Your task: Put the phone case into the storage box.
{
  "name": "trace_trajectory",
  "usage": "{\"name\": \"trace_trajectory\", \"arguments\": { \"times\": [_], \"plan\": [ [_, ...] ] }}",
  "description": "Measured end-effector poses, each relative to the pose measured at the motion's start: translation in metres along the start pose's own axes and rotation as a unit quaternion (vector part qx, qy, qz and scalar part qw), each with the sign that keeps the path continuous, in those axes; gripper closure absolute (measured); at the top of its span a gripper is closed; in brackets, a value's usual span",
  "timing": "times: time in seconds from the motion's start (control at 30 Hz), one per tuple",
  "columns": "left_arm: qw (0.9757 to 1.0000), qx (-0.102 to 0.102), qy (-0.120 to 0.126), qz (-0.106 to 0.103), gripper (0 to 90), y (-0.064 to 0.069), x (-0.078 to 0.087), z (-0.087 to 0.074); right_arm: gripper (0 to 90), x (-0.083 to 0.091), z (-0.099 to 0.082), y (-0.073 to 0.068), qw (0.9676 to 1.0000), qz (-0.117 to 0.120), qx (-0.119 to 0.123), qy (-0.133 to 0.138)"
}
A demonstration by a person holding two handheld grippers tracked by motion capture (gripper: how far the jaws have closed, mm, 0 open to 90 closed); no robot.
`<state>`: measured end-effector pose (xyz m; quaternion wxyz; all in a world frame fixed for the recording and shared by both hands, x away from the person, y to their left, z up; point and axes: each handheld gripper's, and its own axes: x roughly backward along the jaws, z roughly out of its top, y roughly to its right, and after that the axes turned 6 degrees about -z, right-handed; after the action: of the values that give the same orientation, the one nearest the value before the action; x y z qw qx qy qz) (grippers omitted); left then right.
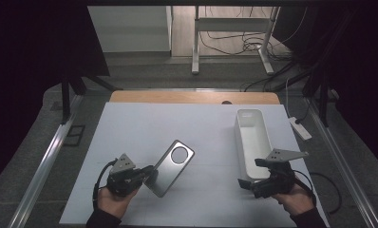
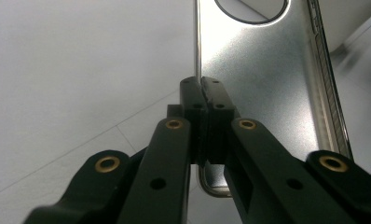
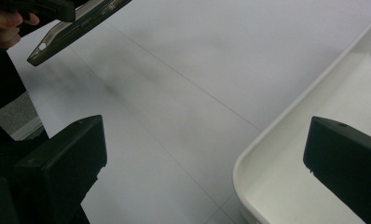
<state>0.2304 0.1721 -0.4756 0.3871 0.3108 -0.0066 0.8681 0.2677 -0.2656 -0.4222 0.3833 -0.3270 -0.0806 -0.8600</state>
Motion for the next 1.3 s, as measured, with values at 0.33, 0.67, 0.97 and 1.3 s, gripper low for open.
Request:
{"name": "trace_trajectory", "arguments": {
  "times": [0.33,0.67,0.97,1.3],
  "plan": [
    [1.0000,-0.005,0.005,0.002,88.9,0.001,-0.002,0.002,0.0,-0.015,0.004,-0.007,0.9998,0.019,-0.003,-0.007],
    [0.9999,-0.012,0.009,0.002,88.9,0.006,-0.007,0.005,0.0,-0.029,0.008,-0.017,0.9992,0.036,-0.015,-0.012],
    [0.9998,-0.015,0.012,0.000,88.9,0.010,-0.013,0.006,0.0,-0.044,0.012,-0.029,0.9981,0.055,-0.019,-0.021],
    [0.9995,-0.027,0.015,0.002,88.9,0.021,-0.023,0.008,0.0,-0.062,0.015,-0.039,0.9964,0.074,-0.033,-0.025]
  ]
}}
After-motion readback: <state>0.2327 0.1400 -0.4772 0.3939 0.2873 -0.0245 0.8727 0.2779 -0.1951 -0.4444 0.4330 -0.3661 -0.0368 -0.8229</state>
